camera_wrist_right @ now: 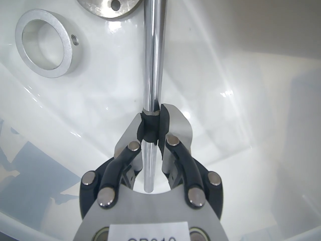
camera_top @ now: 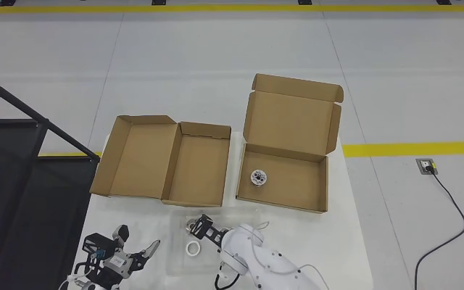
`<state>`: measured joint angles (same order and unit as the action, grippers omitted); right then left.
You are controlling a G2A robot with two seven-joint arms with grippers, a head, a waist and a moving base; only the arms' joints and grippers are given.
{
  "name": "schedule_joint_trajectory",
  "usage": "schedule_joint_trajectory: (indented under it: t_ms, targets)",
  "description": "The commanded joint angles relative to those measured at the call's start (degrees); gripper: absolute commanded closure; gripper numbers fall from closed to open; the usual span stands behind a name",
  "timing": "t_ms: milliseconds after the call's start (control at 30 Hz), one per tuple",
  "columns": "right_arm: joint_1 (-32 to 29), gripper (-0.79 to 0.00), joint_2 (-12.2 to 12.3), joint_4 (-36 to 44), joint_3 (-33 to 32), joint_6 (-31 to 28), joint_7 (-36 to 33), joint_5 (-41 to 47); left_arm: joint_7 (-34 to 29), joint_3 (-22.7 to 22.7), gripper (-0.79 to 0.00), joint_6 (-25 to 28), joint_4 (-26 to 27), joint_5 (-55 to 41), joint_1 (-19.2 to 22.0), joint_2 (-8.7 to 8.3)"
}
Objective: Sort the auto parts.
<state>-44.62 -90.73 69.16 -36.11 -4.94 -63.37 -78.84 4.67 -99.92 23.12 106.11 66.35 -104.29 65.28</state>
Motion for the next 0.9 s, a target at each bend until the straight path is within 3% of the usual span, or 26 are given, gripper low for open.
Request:
schedule_joint_trajectory:
  t_ms: [0,200,467,633,867]
  targets:
    - [-0.2,0.000,0.0,0.7,-0.1,-0.1,0.0,-0.4,0.0,0.0,-0.785,0.0,0.0,0.0,0.0,0.00]
    - [-3.6,0.000,1.0,9.8,-1.5,-1.0,-1.5,-4.2,0.0,0.0,-0.785,0.0,0.0,0.0,0.0,0.00]
    - [-12.7,0.000,3.8,33.0,-4.5,-2.3,-9.2,-16.8,0.0,0.0,-0.785,0.0,0.0,0.0,0.0,0.00]
    - [-17.8,0.000,5.2,45.6,-5.9,-4.4,-9.8,-26.7,0.0,0.0,-0.785,0.0,0.0,0.0,0.0,0.00]
    - [-19.3,0.000,6.3,49.2,-8.0,-8.6,-7.7,-43.0,0.0,0.0,-0.785,0.0,0.0,0.0,0.0,0.00]
